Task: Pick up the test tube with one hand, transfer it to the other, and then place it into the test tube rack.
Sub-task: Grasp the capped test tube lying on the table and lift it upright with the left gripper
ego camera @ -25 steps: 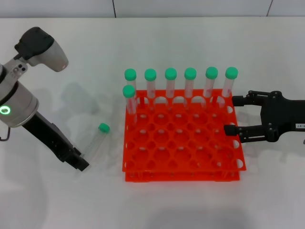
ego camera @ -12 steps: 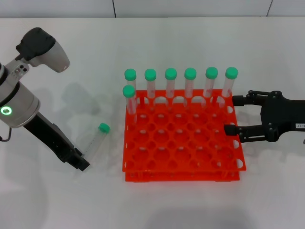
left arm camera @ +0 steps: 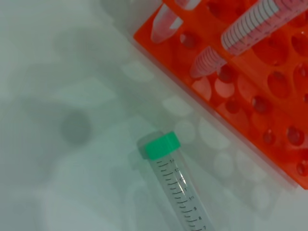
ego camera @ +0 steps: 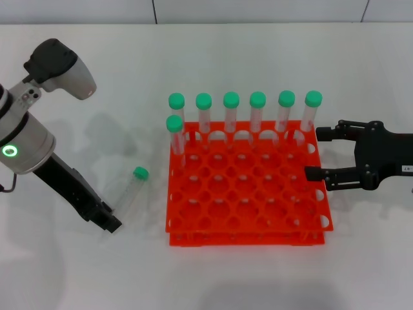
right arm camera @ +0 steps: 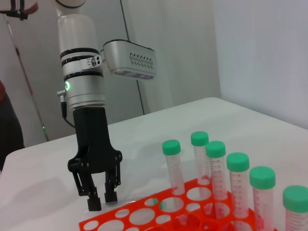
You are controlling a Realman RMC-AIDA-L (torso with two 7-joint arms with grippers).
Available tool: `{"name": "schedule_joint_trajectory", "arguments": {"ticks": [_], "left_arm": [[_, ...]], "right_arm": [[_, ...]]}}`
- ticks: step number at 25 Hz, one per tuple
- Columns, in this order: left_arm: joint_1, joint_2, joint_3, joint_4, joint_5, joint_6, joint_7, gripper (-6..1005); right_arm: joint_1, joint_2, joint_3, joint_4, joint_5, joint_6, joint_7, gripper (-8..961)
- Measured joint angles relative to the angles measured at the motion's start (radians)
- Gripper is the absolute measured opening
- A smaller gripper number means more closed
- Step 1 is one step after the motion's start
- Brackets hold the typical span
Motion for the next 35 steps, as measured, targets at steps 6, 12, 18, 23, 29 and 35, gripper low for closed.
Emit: {"name": "schedule_joint_trajectory", "arguments": {"ticks": [6,12,18,23,29,35], "left_arm": [[0.0,0.0,0.002,0.0,0.0,-0.001,-0.001,361],[0.0,0.0,0.004,0.0,0.0,-0.003,-0.003,336],[0.0,0.0,0.005,0.0,0.0,-0.005,-0.005,322],[0.0,0.0,0.004,0.0,-0.001,-0.015,-0.015,311],[0.001,0.0,0.004,0.0,-0.001,-0.023,-0.02,242],[0.001,-0.001,0.005,-0.002,-0.002,-0.024,-0.02,178]], "right_arm": [[0.0,0.001,0.0,0.0,0.0,-0.001,0.0,856],[0.0,0.001,0.0,0.0,0.0,-0.001,0.0,856],[0.0,0.001,0.0,0.0,0.0,-0.001,0.0,856],[0.0,0.001,0.002,0.0,0.0,-0.001,0.0,856],[0.0,0.001,0.002,0.0,0.0,-0.001,0.0,856],[0.0,0.001,0.002,0.0,0.0,-0.001,0.0,856]]}}
